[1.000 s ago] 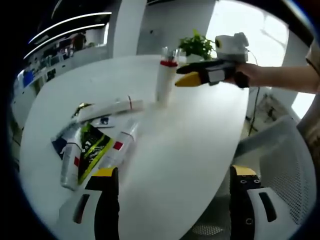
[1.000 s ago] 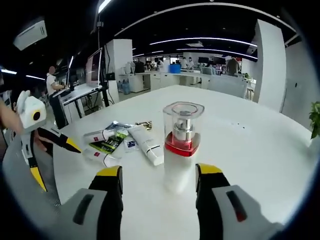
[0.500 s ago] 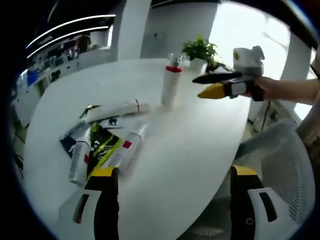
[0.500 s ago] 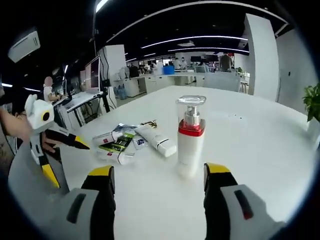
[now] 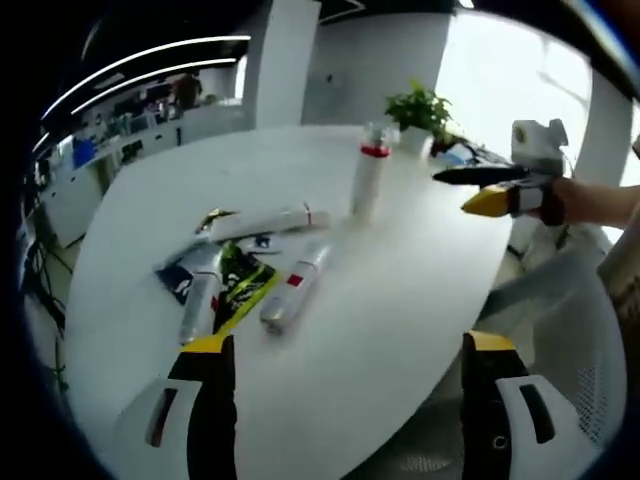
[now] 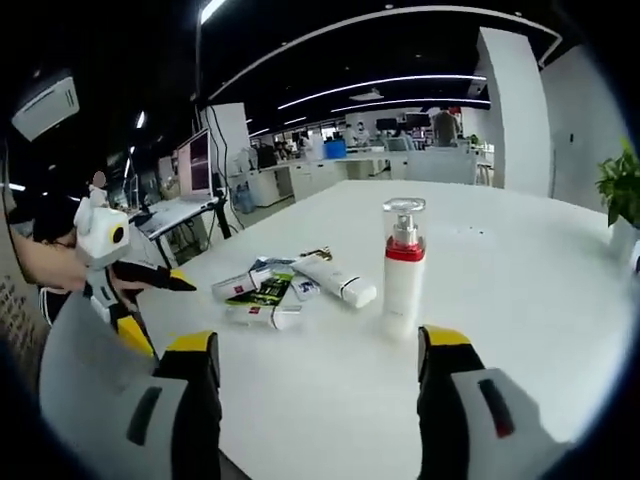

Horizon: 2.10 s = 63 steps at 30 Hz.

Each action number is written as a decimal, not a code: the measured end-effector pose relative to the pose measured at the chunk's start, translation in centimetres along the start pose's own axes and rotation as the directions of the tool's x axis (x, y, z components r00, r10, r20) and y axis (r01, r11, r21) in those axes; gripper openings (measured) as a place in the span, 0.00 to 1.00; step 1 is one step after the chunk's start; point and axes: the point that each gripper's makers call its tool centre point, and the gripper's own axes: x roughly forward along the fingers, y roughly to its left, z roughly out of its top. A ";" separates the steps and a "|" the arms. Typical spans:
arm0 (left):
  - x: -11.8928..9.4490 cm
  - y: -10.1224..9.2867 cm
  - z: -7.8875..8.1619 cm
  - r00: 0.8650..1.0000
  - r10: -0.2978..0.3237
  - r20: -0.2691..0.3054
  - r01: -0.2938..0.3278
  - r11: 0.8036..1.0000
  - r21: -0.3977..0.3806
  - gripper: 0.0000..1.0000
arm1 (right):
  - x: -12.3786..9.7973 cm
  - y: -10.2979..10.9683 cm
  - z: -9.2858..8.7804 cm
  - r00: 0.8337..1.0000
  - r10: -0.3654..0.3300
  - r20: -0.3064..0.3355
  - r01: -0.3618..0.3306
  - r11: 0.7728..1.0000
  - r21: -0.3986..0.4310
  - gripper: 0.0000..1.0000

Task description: Arrange the skincare products in the storage area until every visible bottle or jar stands upright without overlapping.

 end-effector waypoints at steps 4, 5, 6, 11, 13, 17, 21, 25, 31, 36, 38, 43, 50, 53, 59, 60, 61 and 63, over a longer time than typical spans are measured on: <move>-1.0 0.4 -0.1 1.000 0.020 0.011 -0.020 1.000 -0.007 0.93 | -0.6 0.6 -0.2 1.000 -0.004 0.000 0.004 1.000 0.008 0.85; -1.3 0.5 -0.1 1.000 0.026 0.014 -0.026 1.000 -0.011 0.93 | -0.6 0.7 -0.3 1.000 -0.003 0.001 0.003 1.000 0.013 0.86; -1.5 0.6 -0.2 0.999 0.029 0.015 -0.028 1.000 -0.013 0.93 | -0.7 0.8 -0.5 1.000 -0.002 -0.001 0.002 1.000 0.017 0.86; -2.2 0.9 -0.6 0.999 0.041 0.013 -0.040 0.999 -0.020 0.93 | -0.9 1.3 -0.9 1.000 -0.007 -0.012 0.008 1.000 0.016 0.86; -2.4 1.1 -0.7 0.999 0.044 0.014 -0.043 0.999 -0.022 0.93 | -1.0 1.4 -0.9 1.000 -0.009 -0.012 0.010 1.000 0.016 0.87; -2.6 1.2 -0.7 0.999 0.047 0.014 -0.046 0.999 -0.026 0.93 | -1.3 1.7 -0.9 1.000 -0.017 -0.006 0.017 0.999 0.027 0.87; -2.8 1.2 -0.6 0.999 0.047 0.013 -0.046 0.999 -0.025 0.93 | -1.6 1.9 -1.0 1.000 -0.027 0.001 0.027 0.999 0.045 0.87; -3.0 1.4 -0.7 0.999 0.051 0.011 -0.051 0.998 -0.029 0.93 | -1.8 2.0 -1.6 0.999 -0.033 -0.010 0.034 0.998 0.046 0.87; -3.5 1.5 -0.8 0.998 0.061 0.014 -0.061 0.997 -0.039 0.93 | -2.1 1.9 -1.5 0.999 -0.044 -0.011 0.044 0.998 0.044 0.87; -3.9 1.6 -0.6 0.997 0.069 0.021 -0.068 0.997 -0.044 0.93 | -2.3 2.2 -1.7 0.999 -0.043 -0.023 0.044 0.999 0.029 0.87; -4.0 1.6 -0.5 0.997 0.072 0.026 -0.071 0.997 -0.042 0.93 | -2.3 2.3 -1.9 0.999 -0.041 -0.032 0.041 0.999 0.022 0.87; -4.1 1.6 -0.4 0.997 0.078 0.031 -0.076 0.996 -0.041 0.92 | -2.2 2.3 -2.1 0.998 -0.037 -0.044 0.039 0.999 0.026 0.86; -4.0 1.6 -0.4 0.996 0.083 0.033 -0.082 0.996 -0.031 0.92 | -2.1 2.3 -2.4 0.998 -0.035 -0.058 0.036 0.999 0.021 0.86; -4.1 1.7 -0.4 0.996 0.084 0.036 -0.083 0.996 -0.029 0.92 | -2.0 2.3 -2.5 0.998 -0.031 -0.063 0.032 0.999 0.021 0.86; -4.2 1.8 -0.2 0.995 0.090 0.046 -0.089 0.995 -0.036 0.92 | -1.7 1.9 -2.7 0.994 -0.013 -0.108 0.011 1.000 -0.026 0.84; -4.2 1.8 -0.3 0.995 0.092 0.046 -0.091 0.995 -0.036 0.92 | -1.5 1.8 -2.5 0.994 -0.013 -0.110 0.009 0.999 -0.037 0.83; -4.2 1.9 -0.3 0.995 0.093 0.046 -0.092 0.995 -0.036 0.92 | -1.4 1.7 -2.3 0.994 -0.012 -0.112 0.007 0.999 -0.045 0.83; -4.2 1.9 -0.2 0.994 0.095 0.049 -0.093 0.995 -0.039 0.92 | -1.0 1.5 -1.7 0.993 -0.003 -0.119 -0.006 0.997 -0.077 0.83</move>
